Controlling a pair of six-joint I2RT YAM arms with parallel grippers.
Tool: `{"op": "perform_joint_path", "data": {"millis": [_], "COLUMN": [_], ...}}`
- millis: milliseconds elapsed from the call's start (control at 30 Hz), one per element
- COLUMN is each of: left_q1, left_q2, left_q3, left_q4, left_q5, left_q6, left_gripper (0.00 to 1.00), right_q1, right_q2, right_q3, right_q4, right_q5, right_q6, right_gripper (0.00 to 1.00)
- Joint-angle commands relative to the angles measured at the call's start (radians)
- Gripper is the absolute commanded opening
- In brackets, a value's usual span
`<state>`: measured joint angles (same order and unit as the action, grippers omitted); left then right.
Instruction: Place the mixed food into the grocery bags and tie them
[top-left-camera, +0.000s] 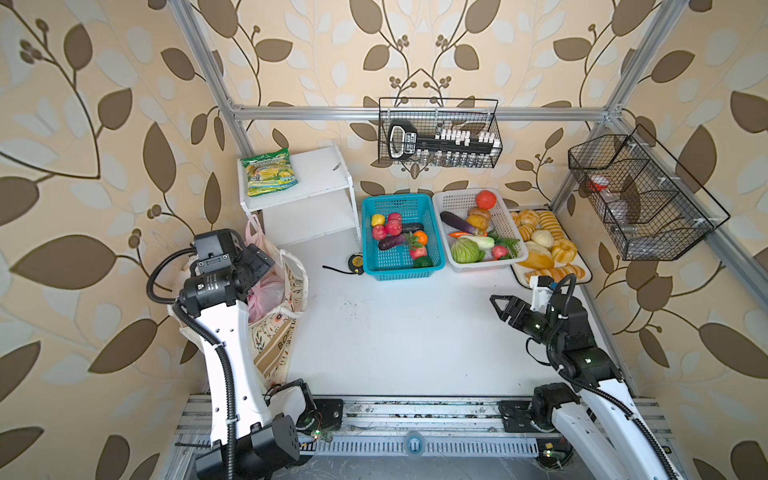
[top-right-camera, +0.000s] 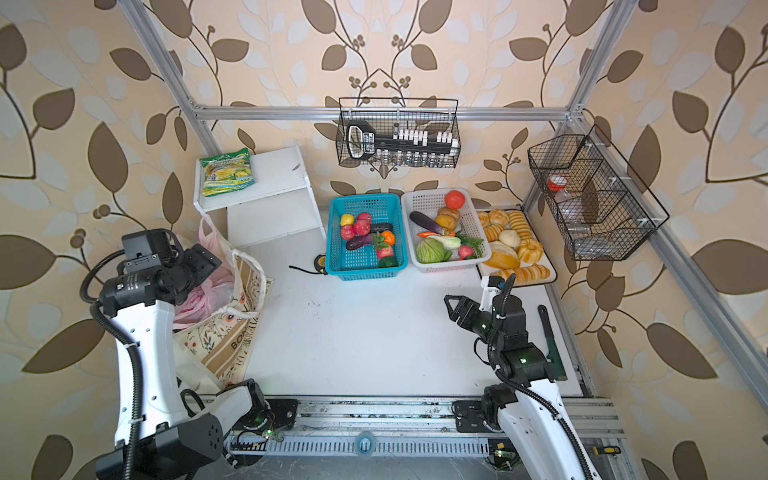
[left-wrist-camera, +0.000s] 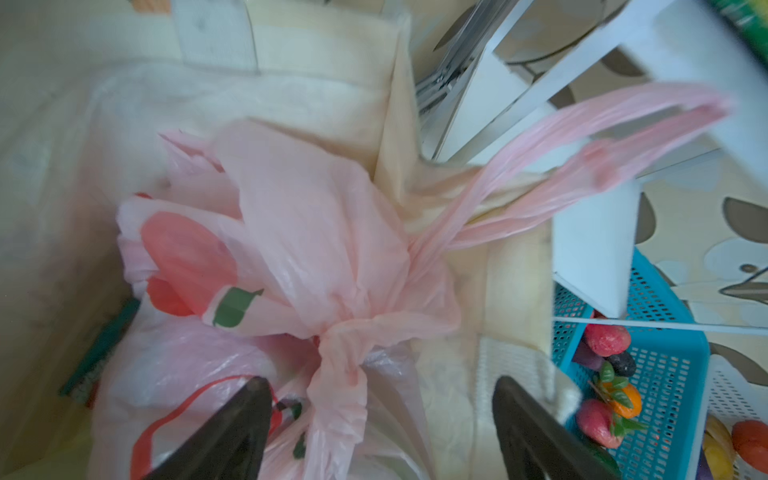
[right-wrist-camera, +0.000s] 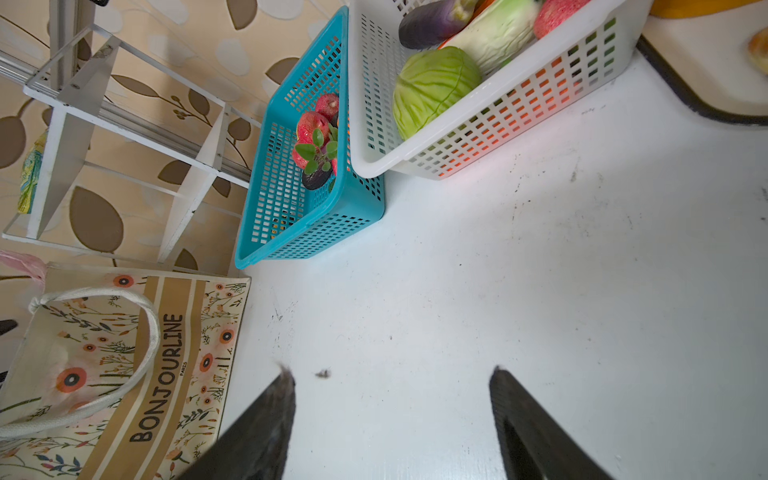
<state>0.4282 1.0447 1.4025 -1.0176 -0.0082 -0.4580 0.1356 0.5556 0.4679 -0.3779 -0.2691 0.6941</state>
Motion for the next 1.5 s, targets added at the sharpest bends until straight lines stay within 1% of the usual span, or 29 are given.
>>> {"op": "perform_joint_path", "data": {"millis": [0,67,100,167,233,267,300,333,400,433,467,533,600,633,667,733,767,867,900,933,967,1000,1033,1067,1133,1233,1333,1400,1467], "left_q1": [-0.020,-0.026,-0.030,-0.059,-0.121,-0.172,-0.231,-0.287,-0.420,-0.481,-0.562,-0.722,-0.876,-0.921,-0.954,-0.966,-0.967,-0.963,-0.952,-0.929,-0.889,-0.835,-0.787,-0.752,-0.727,-0.691,-0.660,-0.614,-0.574], "left_q2": [-0.006,-0.003,0.003,0.018,0.014,-0.003,-0.029,-0.054,-0.099,-0.104,-0.096,-0.046,0.027,0.056,0.077,0.097,0.101,0.086,0.074,0.064,0.052,0.041,0.036,0.035,0.061,0.161,0.209,0.227,0.257], "left_q3": [0.064,0.095,0.113,0.150,0.177,0.171,0.147,0.103,-0.015,-0.067,-0.105,-0.155,-0.193,-0.216,-0.255,-0.380,-0.450,-0.579,-0.626,-0.676,-0.717,-0.753,-0.778,-0.796,-0.812,-0.810,-0.834,-0.851,-0.852], "left_q4": [-0.045,-0.055,-0.059,-0.056,-0.027,0.013,0.078,0.154,0.357,0.435,0.496,0.548,0.574,0.589,0.626,0.733,0.781,0.845,0.890,0.939,0.983,1.019,1.043,1.063,1.112,1.182,1.281,1.333,1.358], "left_q5": [-0.061,-0.107,-0.108,-0.022,0.076,0.145,0.203,0.249,0.369,0.401,0.418,0.415,0.359,0.331,0.278,0.187,0.111,-0.195,-0.294,-0.333,-0.346,-0.338,-0.305,-0.304,-0.323,-0.327,-0.311,-0.263,-0.259], "left_q6": [0.033,0.032,0.032,0.073,0.100,0.120,0.130,0.126,0.101,0.087,0.086,0.130,0.189,0.216,0.233,0.248,0.277,0.317,0.348,0.388,0.425,0.436,0.437,0.427,0.432,0.439,0.446,0.454,0.447], "left_gripper": [0.87,0.87,0.86,0.84,0.84,0.85,0.90,0.98,0.99,0.99,0.99,0.99,0.99,0.99,0.99,0.99,0.99,0.99,0.99,0.99,0.99,0.99,0.99,0.99,0.99,0.99,0.99,0.99,0.99], "right_q1": [0.002,0.001,0.003,0.002,0.002,0.002,0.001,0.001,-0.001,-0.001,0.000,-0.001,-0.001,-0.001,-0.001,-0.002,-0.002,-0.004,-0.005,-0.005,-0.007,-0.008,-0.010,-0.017,-0.035,-0.061,-0.066,-0.068,-0.071], "right_q2": [0.009,0.008,0.006,-0.003,-0.019,-0.029,-0.041,-0.051,-0.078,-0.091,-0.102,-0.121,-0.131,-0.133,-0.130,-0.115,-0.101,-0.046,-0.024,0.009,0.036,0.062,0.084,0.105,0.164,0.265,0.383,0.444,0.504], "right_q3": [0.032,0.032,0.032,0.032,0.036,0.037,0.041,0.043,0.044,0.043,0.040,0.027,0.011,0.001,-0.015,-0.055,-0.076,-0.136,-0.165,-0.198,-0.223,-0.239,-0.256,-0.272,-0.298,-0.304,-0.300,-0.286,-0.282], "right_q4": [-0.004,-0.006,-0.007,-0.010,-0.015,-0.017,-0.015,-0.007,0.021,0.038,0.059,0.105,0.151,0.174,0.208,0.282,0.322,0.441,0.494,0.561,0.605,0.653,0.698,0.747,0.840,0.952,1.069,1.111,1.165], "right_q5": [0.006,0.007,0.010,0.011,0.040,0.068,0.097,0.123,0.190,0.226,0.263,0.344,0.433,0.472,0.505,0.569,0.592,0.658,0.678,0.710,0.726,0.734,0.734,0.719,0.685,0.615,0.547,0.515,0.489], "right_q6": [-0.003,0.000,0.002,0.002,-0.022,-0.038,-0.059,-0.080,-0.135,-0.165,-0.200,-0.280,-0.357,-0.392,-0.431,-0.502,-0.533,-0.591,-0.597,-0.599,-0.606,-0.618,-0.625,-0.635,-0.642,-0.629,-0.662,-0.685,-0.695], "right_gripper": [0.74,0.74,0.74,0.74,0.74,0.73,0.74,0.74,0.75,0.76,0.76,0.77,0.78,0.79,0.79,0.80,0.83,0.85,0.86,0.85,0.86,0.86,0.86,0.86,0.86,0.86,0.86,0.86,0.86]}}
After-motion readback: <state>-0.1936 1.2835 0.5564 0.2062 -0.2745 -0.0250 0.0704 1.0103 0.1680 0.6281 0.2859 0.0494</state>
